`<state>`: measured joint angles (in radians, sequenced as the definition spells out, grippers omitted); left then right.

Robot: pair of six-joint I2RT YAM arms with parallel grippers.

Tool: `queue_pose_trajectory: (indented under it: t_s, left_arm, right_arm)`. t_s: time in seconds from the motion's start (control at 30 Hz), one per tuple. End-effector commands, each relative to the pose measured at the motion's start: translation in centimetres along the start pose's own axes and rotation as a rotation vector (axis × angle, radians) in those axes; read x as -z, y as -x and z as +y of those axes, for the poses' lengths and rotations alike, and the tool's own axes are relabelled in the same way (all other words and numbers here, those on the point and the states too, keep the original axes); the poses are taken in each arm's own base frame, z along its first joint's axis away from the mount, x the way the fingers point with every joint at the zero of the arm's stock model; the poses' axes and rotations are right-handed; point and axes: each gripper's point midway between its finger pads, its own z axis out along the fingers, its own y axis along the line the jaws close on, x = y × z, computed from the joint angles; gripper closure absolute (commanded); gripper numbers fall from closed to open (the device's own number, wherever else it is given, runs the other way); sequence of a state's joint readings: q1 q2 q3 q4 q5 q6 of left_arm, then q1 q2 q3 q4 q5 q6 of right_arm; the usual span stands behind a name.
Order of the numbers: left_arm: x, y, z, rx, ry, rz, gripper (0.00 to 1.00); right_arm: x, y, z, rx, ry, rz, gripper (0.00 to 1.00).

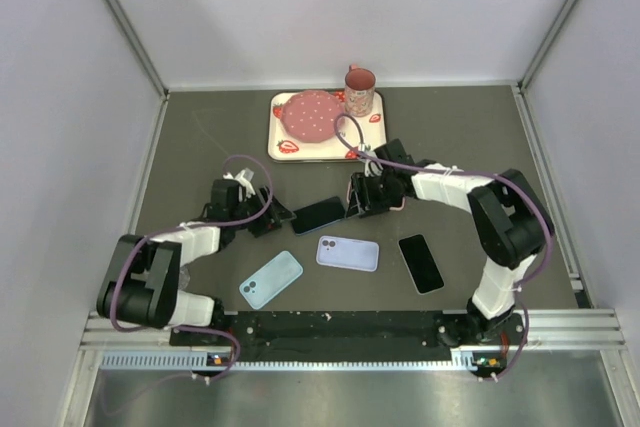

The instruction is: Put the phone into the phone case

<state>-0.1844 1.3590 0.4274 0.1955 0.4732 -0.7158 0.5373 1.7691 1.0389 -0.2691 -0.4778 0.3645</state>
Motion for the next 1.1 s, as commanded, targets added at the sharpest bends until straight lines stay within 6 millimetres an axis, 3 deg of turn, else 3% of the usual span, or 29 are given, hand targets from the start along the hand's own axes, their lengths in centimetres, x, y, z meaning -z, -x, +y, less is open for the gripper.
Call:
queue_pose_trajectory:
  t_s: [0.0,0.17,0.43,0.63,0.83,1.07]
  left_arm:
    - [-0.8,0.0,-0.5,0.009,-0.051,0.030,0.34]
    - [-1.8,-0.9,0.0,0.043,-0.054,0.094,0.37]
    - [-2.4,-0.7,0.9,0.051,-0.014,0.079,0.39]
    - [-2.8,-0.5,1.0,0.059,-0.019,0.073,0.41]
    - [-3.3,0.1,0.3,0.046,-0.074,0.046,0.42]
    - [-4.0,0.1,-2.2,0.011,-0.191,0.065,0.45]
  right_arm:
    - [-0.6,3.7,1.1,0.018,0.051,-0.075,0.50]
    - [-1.6,5.0,0.5,0.018,0.028,-0.082,0.55]
    - [-3.2,6.7,-0.1,0.002,0.006,-0.084,0.60]
    - [-4.3,6.3,-0.3,-0.015,0.023,-0.052,0.65]
    - [-4.8,5.4,-0.7,-0.032,0.023,-0.029,0.70]
    - [-4.9,5.1,-0.4,-0.041,0.046,-0.028,0.74]
